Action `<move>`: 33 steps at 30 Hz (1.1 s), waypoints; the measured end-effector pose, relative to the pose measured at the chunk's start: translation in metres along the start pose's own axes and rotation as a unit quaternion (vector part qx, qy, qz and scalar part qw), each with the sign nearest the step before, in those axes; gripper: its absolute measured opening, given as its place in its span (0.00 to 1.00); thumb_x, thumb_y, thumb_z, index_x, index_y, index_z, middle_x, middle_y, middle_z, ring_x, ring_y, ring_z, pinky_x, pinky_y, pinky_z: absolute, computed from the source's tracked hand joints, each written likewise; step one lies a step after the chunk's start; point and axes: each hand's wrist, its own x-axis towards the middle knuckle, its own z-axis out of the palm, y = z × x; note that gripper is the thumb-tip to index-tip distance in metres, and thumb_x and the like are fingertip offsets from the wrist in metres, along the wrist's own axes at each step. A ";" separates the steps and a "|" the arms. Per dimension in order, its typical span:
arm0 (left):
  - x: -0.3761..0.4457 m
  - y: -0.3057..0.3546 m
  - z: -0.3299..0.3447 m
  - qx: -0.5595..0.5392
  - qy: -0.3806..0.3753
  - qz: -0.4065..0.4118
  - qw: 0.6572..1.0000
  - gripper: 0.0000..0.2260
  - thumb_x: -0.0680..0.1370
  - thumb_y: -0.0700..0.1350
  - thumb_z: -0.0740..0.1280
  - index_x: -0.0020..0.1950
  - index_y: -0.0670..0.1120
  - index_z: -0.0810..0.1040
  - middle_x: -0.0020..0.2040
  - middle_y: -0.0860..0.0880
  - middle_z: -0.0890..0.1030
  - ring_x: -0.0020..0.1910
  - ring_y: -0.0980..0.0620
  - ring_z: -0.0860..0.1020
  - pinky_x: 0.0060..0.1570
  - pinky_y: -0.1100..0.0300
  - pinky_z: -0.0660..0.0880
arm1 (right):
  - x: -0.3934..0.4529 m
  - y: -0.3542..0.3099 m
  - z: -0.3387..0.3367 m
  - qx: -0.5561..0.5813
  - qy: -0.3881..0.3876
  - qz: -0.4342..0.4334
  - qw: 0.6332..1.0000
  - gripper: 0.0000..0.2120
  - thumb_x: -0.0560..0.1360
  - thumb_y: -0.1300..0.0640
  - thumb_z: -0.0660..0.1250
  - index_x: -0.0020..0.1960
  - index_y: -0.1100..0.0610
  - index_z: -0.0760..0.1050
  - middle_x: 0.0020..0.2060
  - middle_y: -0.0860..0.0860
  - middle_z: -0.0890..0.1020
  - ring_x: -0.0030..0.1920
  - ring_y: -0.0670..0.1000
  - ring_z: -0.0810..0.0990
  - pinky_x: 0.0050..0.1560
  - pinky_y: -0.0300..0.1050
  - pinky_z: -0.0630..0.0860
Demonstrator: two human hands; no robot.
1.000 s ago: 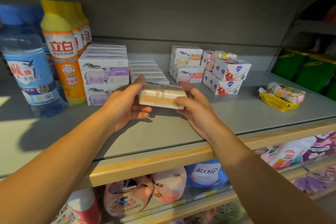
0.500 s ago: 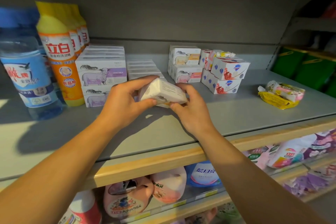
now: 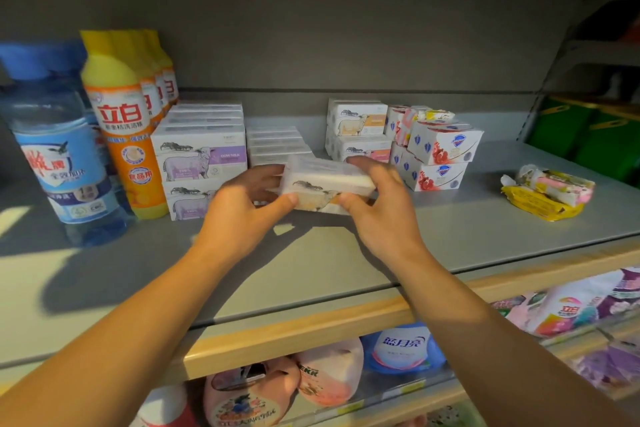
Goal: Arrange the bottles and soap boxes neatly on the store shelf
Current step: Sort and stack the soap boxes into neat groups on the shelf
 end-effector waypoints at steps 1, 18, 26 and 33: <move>0.000 -0.002 0.000 0.039 0.010 -0.018 0.999 0.14 0.75 0.48 0.72 0.59 0.57 0.77 0.49 0.63 0.83 0.49 0.65 0.80 0.46 0.72 0.75 | 0.007 -0.002 -0.004 -0.010 0.012 -0.004 1.000 0.25 0.72 0.62 0.72 0.66 0.48 0.74 0.58 0.44 0.70 0.55 0.39 0.70 0.53 0.20 0.65; -0.002 -0.017 -0.016 0.294 -0.239 0.084 0.922 0.19 0.76 0.58 0.68 0.65 0.53 0.79 0.61 0.58 0.80 0.60 0.60 0.74 0.60 0.64 0.70 | 0.139 0.004 0.067 -0.181 -0.070 -0.098 0.976 0.24 0.75 0.58 0.69 0.70 0.55 0.71 0.65 0.56 0.71 0.64 0.56 0.72 0.67 0.42 0.68; 0.001 -0.025 -0.016 0.270 -0.229 0.060 0.933 0.21 0.74 0.60 0.68 0.65 0.55 0.79 0.63 0.60 0.79 0.63 0.63 0.71 0.62 0.69 0.68 | 0.174 0.011 0.098 -0.271 -0.083 -0.156 0.946 0.22 0.74 0.54 0.71 0.67 0.51 0.73 0.62 0.53 0.73 0.64 0.59 0.68 0.66 0.51 0.69; 0.004 -0.030 -0.015 0.261 -0.231 0.035 0.937 0.24 0.70 0.65 0.64 0.64 0.57 0.79 0.62 0.62 0.78 0.57 0.61 0.76 0.59 0.62 0.73 | 0.207 0.004 0.127 -0.341 -0.089 -0.144 0.925 0.24 0.74 0.57 0.70 0.69 0.52 0.71 0.66 0.55 0.71 0.65 0.63 0.70 0.63 0.55 0.71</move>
